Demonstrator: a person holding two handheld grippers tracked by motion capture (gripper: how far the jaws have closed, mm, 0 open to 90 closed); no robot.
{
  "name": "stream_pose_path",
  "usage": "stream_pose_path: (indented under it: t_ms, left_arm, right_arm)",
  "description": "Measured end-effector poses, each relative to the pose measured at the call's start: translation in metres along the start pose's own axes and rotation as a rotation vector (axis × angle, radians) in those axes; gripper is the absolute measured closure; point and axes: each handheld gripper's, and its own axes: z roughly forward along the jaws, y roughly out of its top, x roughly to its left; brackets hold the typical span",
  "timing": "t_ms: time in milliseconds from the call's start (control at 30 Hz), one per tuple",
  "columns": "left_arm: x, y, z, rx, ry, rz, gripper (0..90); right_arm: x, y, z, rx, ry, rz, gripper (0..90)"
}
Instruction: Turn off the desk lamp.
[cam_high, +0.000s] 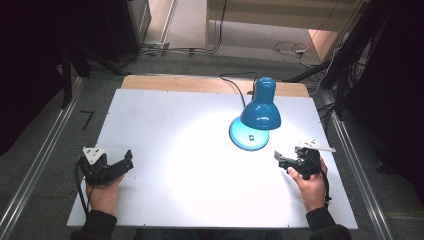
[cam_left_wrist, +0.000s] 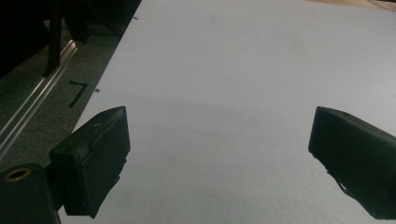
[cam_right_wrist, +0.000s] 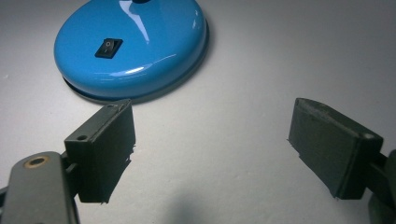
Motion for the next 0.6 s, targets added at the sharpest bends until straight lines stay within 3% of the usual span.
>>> stream_pose_path:
  t_ms: [333, 600]
  left_arm:
    - [-0.0002, 0.0002, -0.0001, 0.0, 0.002, 0.0, 6.2]
    - [-0.0007, 0.0005, 0.0007, 0.001, -0.003, 0.003, 6.2]
  right_arm:
    - [0.004, 0.0075, 0.0032, -0.007, 0.017, 0.012, 13.6]
    - [0.0088, 0.0104, 0.0096, 0.002, 0.012, -0.012, 13.8]
